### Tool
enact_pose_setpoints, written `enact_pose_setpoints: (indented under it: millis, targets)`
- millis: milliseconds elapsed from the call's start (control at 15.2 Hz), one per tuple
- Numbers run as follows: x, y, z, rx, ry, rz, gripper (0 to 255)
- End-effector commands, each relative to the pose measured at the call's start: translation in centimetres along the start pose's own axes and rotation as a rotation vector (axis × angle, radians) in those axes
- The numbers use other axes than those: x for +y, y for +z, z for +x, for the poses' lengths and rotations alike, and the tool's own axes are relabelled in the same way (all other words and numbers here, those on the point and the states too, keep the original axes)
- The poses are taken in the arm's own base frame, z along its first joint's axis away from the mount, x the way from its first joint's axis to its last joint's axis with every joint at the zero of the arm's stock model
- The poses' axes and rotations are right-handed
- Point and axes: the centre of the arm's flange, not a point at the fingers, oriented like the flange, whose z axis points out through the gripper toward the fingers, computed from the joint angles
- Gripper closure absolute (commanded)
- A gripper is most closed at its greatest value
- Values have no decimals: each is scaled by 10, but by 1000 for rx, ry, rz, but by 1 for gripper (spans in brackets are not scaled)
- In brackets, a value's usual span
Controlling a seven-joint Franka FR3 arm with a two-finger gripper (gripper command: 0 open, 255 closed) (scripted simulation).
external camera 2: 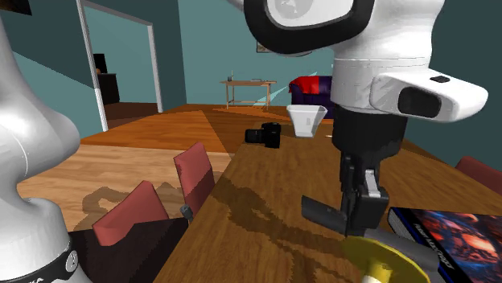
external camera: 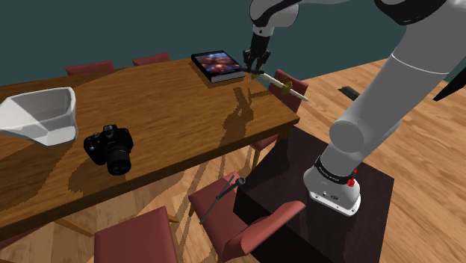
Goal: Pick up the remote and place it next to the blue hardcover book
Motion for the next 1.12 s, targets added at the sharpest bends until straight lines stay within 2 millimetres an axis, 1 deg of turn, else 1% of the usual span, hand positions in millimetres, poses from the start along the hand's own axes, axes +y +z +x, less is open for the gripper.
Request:
enact_pose_setpoints:
  millis: [0,792,1056]
  targets:
    - [5,21,-4,-30,8,-5,255]
    - [11,86,-5,-30,8,-5,255]
    - [11,86,-5,-30,8,-5,255]
